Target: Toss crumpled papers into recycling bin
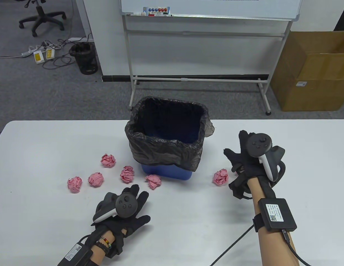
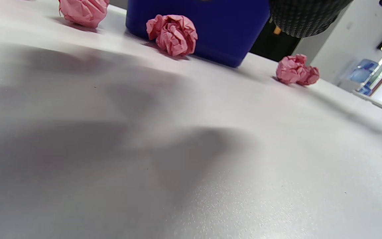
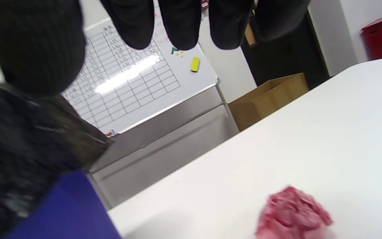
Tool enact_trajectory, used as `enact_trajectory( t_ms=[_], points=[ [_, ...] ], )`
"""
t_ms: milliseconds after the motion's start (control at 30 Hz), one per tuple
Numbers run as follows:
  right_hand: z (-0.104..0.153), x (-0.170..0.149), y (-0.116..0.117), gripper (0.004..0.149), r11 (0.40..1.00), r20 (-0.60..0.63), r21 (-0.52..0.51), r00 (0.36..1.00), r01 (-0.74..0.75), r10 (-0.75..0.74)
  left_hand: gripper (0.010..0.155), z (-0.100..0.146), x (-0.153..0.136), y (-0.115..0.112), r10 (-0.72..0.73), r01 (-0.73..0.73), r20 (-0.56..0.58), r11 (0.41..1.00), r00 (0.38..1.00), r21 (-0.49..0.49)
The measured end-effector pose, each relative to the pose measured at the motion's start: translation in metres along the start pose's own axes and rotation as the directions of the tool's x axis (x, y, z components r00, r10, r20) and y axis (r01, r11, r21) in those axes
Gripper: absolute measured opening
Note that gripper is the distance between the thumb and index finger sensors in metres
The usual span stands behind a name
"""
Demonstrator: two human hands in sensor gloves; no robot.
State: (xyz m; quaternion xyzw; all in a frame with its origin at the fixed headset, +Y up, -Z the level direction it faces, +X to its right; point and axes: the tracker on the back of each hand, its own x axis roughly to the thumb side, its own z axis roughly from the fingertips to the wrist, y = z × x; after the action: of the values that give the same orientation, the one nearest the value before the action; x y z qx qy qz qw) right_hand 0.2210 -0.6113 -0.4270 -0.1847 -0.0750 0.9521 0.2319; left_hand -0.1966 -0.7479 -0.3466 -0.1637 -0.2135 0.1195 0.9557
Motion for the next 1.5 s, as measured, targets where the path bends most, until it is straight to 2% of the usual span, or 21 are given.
enact_trajectory(
  t_ms=[300, 567, 933, 1167, 1300, 1433, 1500],
  points=[
    [-0.021, -0.028, 0.048, 0.087, 0.993, -0.092, 0.046, 0.99, -0.107, 0.111, 0.086, 0.001, 0.001, 0.0, -0.007, 0.007, 0.002, 1.0, 1.0, -0.005],
    [-0.038, -0.043, 0.077, 0.086, 0.982, -0.169, 0.095, 0.97, -0.163, 0.177, 0.086, 0.001, 0.001, 0.0, -0.005, 0.005, -0.005, 1.0, 1.0, -0.007],
    [-0.058, -0.07, 0.113, 0.084, 0.967, -0.286, 0.194, 0.934, -0.164, 0.216, 0.085, 0.002, -0.001, 0.001, -0.007, 0.006, -0.015, 1.0, 1.0, -0.012],
    [-0.062, -0.077, 0.121, 0.076, 0.963, -0.302, 0.199, 0.924, -0.18, 0.235, 0.086, 0.002, -0.001, 0.001, -0.008, 0.008, -0.019, 1.0, 1.0, -0.015],
    [-0.064, -0.076, 0.122, 0.07, 0.944, -0.279, 0.186, 0.906, -0.274, 0.318, 0.086, 0.002, -0.001, 0.002, -0.008, 0.008, -0.019, 1.0, 1.0, -0.015],
    [-0.063, -0.076, 0.122, 0.063, 0.946, -0.285, 0.125, 0.902, -0.299, 0.323, 0.085, 0.002, -0.001, 0.002, -0.007, 0.007, -0.018, 1.0, 1.0, -0.014],
    [-0.063, -0.077, 0.12, 0.061, 0.945, -0.288, 0.127, 0.9, -0.303, 0.327, 0.085, 0.002, -0.001, 0.002, -0.007, 0.007, -0.019, 1.0, 1.0, -0.013]
  ],
)
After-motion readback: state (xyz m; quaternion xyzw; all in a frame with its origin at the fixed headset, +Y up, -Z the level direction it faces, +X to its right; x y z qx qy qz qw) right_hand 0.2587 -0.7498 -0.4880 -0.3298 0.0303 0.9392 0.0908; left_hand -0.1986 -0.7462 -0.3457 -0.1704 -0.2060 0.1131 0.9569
